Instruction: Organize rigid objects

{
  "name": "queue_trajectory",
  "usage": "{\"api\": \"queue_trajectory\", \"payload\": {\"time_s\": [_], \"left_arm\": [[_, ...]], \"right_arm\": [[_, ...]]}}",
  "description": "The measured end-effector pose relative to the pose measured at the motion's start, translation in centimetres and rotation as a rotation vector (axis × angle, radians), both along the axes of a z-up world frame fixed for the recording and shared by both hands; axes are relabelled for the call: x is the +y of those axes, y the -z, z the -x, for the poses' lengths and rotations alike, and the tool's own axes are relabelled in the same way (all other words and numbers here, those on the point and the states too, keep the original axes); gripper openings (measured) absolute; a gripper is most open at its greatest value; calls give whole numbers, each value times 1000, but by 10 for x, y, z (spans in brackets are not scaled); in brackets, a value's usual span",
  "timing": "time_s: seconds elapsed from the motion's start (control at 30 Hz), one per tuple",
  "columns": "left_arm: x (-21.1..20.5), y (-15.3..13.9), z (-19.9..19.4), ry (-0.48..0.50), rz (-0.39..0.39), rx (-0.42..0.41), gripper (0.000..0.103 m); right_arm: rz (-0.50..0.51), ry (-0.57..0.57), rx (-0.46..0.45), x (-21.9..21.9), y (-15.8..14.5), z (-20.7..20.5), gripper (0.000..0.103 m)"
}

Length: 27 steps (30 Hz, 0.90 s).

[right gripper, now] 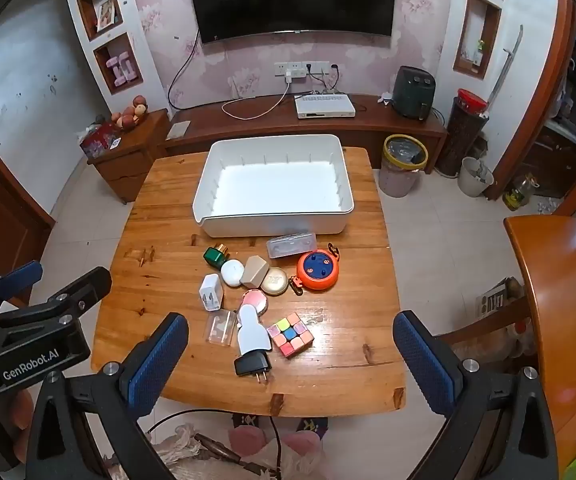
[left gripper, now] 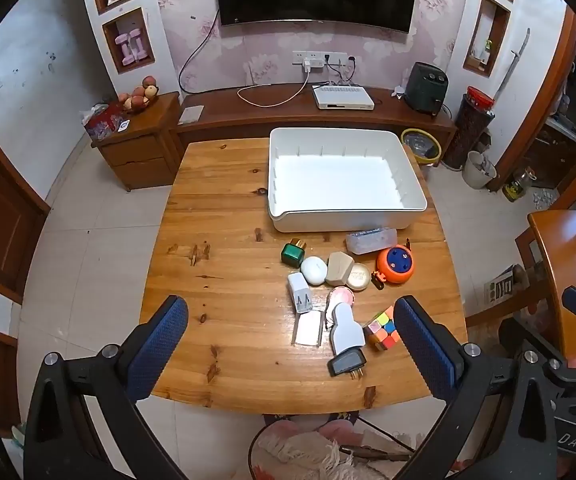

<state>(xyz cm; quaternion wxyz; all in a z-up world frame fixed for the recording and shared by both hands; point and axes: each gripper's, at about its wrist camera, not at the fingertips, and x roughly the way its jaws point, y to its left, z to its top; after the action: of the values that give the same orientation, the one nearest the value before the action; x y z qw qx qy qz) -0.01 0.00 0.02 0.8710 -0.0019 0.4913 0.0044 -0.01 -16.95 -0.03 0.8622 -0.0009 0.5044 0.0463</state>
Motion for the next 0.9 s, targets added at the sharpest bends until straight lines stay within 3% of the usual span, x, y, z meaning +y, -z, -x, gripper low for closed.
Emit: {"api": "queue_trajectory", "payload": {"time_s": [0.9], "left_arm": [[5,0,-2,-2,-1,-2,102]], "right_arm": [[-13,-4,-7,7,0,-9,102]]}}
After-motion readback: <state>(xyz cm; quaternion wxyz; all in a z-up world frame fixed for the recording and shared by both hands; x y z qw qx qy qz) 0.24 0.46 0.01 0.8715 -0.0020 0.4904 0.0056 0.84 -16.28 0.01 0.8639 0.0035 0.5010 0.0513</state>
